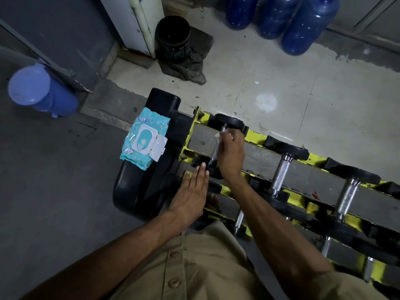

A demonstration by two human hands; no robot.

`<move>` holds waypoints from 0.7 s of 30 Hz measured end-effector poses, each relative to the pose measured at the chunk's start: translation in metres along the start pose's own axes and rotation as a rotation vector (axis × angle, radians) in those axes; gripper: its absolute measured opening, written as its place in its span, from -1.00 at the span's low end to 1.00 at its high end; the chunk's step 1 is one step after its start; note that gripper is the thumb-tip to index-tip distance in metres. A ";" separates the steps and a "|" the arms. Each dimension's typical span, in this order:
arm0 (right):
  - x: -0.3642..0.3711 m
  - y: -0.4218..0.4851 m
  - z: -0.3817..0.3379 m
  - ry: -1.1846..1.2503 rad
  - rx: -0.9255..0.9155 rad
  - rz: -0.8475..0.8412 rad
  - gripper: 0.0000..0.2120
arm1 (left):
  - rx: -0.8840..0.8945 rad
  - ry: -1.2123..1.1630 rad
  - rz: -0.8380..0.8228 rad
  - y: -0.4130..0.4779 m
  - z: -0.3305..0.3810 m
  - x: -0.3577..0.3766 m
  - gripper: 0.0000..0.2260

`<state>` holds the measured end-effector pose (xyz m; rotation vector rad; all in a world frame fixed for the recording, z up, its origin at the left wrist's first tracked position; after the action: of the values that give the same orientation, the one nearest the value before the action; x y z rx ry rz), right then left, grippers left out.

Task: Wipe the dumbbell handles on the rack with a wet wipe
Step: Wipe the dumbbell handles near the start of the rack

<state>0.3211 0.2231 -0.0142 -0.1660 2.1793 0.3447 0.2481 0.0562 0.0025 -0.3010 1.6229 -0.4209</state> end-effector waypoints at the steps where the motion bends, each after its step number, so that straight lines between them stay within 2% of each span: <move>1: -0.001 -0.001 0.004 -0.155 -0.193 -0.089 -0.67 | -0.003 -0.003 0.002 0.000 0.001 0.001 -0.11; 2: -0.002 0.001 0.009 -0.244 -0.345 -0.158 -0.61 | -0.003 0.000 0.006 0.000 0.001 0.001 -0.12; 4: -0.004 0.012 0.018 -0.327 -0.536 -0.283 -0.60 | -0.004 0.005 0.008 0.000 0.002 0.001 -0.12; 7: -0.001 0.018 0.014 -0.414 -0.624 -0.505 -0.63 | -0.012 -0.005 0.006 0.000 0.001 0.000 -0.12; 10: 0.003 0.002 -0.004 -0.421 -0.891 -0.806 -0.72 | -0.019 -0.007 -0.016 -0.001 0.002 -0.003 -0.14; 11: 0.000 0.008 -0.006 -0.415 -0.942 -0.829 -0.72 | -0.019 -0.011 -0.019 -0.001 0.002 -0.004 -0.17; 12: -0.004 0.021 -0.005 -0.418 -0.908 -0.813 -0.70 | -0.021 -0.015 -0.015 -0.002 0.003 -0.004 -0.20; 15: -0.010 0.049 0.008 -0.393 -0.673 -0.614 -0.60 | -0.032 -0.041 -0.021 -0.003 0.004 -0.006 -0.27; 16: -0.008 0.039 0.006 -0.358 -0.678 -0.648 -0.60 | -0.037 -0.048 -0.026 -0.003 0.004 -0.006 -0.27; 18: -0.003 0.008 0.005 -0.341 -0.838 -0.765 -0.72 | -0.046 -0.057 -0.029 -0.003 0.005 -0.006 -0.25; 19: -0.004 0.003 0.007 -0.328 -0.882 -0.773 -0.75 | -0.049 -0.058 -0.028 -0.003 0.005 -0.005 -0.24; 21: -0.012 0.019 0.012 -0.320 -0.820 -0.651 -0.75 | -0.058 -0.075 -0.040 -0.003 0.005 -0.004 -0.22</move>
<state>0.3325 0.2445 -0.0075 -1.1515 1.4509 0.7952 0.2536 0.0552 0.0069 -0.3892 1.5593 -0.3886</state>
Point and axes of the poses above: each hand's wrist, its own y-axis towards the middle knuckle, its own x-axis out of the palm, z = x × y, the point moved 3 cm from there along y, towards the middle knuckle, and after that the axes turned 3 degrees about z, right-handed, at the moved point
